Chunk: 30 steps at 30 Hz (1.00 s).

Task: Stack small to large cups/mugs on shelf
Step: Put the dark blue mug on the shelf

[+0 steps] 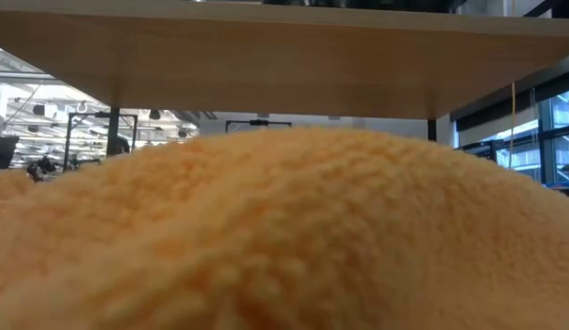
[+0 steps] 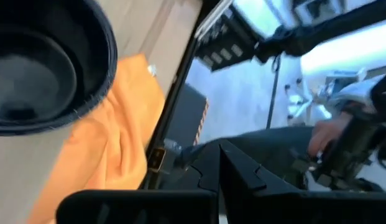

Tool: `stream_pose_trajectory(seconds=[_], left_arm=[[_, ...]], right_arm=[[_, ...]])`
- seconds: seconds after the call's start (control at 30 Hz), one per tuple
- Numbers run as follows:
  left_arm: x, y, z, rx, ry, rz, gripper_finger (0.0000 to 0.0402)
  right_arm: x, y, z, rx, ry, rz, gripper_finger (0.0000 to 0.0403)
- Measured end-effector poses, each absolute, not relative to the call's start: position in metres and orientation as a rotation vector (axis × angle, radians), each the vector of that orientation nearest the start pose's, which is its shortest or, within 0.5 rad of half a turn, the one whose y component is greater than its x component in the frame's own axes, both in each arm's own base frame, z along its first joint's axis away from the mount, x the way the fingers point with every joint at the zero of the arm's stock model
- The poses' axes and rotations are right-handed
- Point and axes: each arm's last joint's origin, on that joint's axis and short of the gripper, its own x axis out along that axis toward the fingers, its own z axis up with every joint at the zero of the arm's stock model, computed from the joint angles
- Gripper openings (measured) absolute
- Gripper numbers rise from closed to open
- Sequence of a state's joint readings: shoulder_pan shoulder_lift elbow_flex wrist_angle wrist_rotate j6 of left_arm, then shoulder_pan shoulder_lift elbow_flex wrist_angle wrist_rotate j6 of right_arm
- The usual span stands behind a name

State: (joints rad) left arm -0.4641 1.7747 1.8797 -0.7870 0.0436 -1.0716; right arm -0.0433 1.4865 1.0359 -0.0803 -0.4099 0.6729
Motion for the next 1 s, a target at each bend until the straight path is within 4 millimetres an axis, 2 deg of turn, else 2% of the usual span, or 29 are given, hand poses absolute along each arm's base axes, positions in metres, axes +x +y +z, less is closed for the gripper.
stream_pose_trajectory(seconds=[0.2,0.3,0.6,1.0], left_arm=[[0.363,-0.185,0.357,-0.854,0.954,-0.091,0.0001],[0.370,-0.185,0.347,-0.812,0.956,-0.065,0.0003],[0.376,-0.169,0.338,-0.725,0.926,0.101,0.0003],[0.368,-0.166,0.334,-0.704,0.999,0.149,0.0005]], right_arm=[[0.327,-0.002,0.263,0.753,0.635,0.178,0.0005],[0.326,-0.002,0.261,0.756,0.663,0.169,0.0006],[0.321,0.010,0.254,0.757,0.765,0.185,0.0006],[0.319,0.019,0.255,0.771,0.796,0.248,0.0007]])
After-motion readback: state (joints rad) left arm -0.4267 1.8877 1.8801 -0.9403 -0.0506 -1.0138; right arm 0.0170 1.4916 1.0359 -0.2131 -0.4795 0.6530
